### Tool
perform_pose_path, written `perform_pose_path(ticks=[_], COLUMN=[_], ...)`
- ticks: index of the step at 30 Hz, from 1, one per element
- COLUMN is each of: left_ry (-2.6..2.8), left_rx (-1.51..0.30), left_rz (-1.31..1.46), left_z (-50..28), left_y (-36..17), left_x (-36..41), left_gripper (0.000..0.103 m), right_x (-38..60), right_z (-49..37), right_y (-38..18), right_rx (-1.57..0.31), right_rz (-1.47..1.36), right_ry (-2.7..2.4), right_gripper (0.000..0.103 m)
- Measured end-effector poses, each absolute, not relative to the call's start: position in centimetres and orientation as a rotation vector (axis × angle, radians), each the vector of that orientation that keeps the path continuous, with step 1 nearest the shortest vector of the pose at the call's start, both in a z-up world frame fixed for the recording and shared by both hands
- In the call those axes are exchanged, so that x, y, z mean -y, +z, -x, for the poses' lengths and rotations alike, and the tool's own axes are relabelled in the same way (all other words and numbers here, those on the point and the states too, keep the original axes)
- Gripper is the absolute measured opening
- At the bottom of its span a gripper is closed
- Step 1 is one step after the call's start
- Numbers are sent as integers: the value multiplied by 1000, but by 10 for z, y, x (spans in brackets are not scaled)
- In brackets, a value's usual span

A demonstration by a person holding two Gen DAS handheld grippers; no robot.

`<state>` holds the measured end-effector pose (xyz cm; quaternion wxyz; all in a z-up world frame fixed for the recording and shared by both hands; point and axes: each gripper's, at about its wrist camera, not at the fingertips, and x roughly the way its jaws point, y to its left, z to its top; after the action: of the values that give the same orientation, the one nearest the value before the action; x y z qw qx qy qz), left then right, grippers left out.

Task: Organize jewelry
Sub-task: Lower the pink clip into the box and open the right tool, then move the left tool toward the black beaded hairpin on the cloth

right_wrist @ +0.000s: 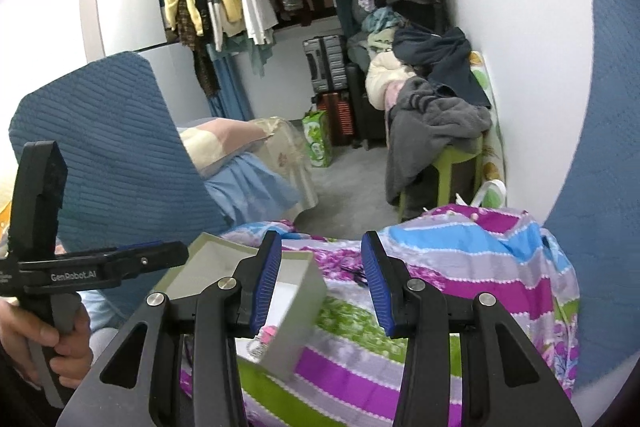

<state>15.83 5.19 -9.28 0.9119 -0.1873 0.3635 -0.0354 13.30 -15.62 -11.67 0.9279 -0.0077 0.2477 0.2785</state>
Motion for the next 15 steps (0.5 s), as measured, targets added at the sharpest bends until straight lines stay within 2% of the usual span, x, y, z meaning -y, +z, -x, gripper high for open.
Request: perform_pose_path(ticks=[15], left_ry=[-164], left_rx=[-865], left_rz=[419], left_z=[-219], left_y=[-153], left_x=[6], left_gripper=[65], right_x=[206], right_z=[-189], right_y=[-213], right_rx=[-629], right_rz=[28], right_ry=[552], right_gripper=[39])
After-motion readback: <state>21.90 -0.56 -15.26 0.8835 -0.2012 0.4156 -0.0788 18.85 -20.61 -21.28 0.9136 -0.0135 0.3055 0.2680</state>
